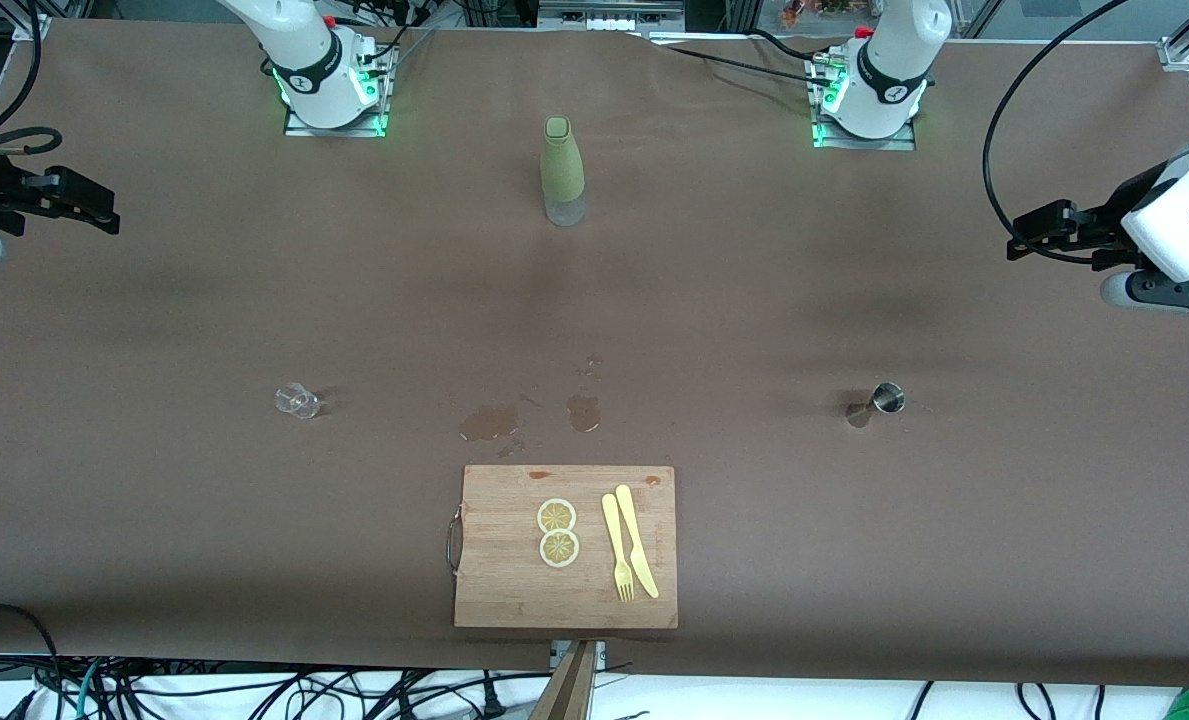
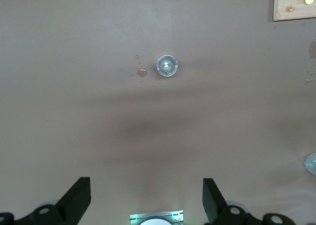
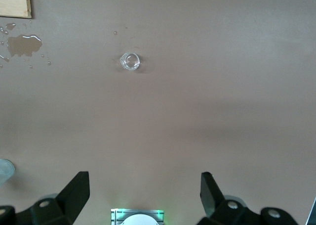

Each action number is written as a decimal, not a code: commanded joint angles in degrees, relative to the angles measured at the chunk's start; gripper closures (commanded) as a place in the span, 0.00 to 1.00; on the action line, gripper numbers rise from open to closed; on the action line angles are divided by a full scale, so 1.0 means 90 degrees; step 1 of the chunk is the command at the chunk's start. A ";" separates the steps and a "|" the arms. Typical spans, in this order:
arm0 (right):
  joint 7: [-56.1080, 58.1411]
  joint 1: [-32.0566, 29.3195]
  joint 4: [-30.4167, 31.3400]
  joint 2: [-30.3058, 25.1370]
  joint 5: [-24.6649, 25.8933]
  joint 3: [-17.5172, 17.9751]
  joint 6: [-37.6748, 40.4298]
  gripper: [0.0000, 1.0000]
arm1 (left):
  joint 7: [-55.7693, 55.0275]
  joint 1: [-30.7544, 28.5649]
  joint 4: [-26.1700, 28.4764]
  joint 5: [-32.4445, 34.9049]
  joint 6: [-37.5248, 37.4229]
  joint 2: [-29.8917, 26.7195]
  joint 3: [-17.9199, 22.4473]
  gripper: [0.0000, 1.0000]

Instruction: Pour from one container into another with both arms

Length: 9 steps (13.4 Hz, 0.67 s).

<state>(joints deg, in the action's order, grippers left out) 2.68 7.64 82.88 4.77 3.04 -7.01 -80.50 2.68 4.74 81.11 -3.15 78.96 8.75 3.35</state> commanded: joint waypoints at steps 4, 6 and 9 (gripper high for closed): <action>-0.0063 -0.0028 0.0000 -0.0031 -0.0221 -0.0012 -0.0079 0.00 | 0.0034 -0.0018 0.0158 0.0057 0.0329 -0.0073 0.0008 0.00; -0.0053 -0.0038 0.0000 -0.0031 -0.0221 -0.0012 -0.0079 0.00 | 0.0034 -0.0018 0.0158 0.0135 0.0358 -0.0073 0.0008 0.00; -0.0053 -0.0038 0.0000 -0.0031 -0.0221 -0.0012 -0.0079 0.00 | 0.0034 -0.0018 0.0158 0.0145 0.0358 -0.0073 0.0008 0.00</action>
<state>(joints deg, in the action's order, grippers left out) 2.56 7.62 82.88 4.77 2.11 -7.07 -80.87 2.68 4.69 81.48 -2.96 81.22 8.80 3.57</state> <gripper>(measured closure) 0.000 0.000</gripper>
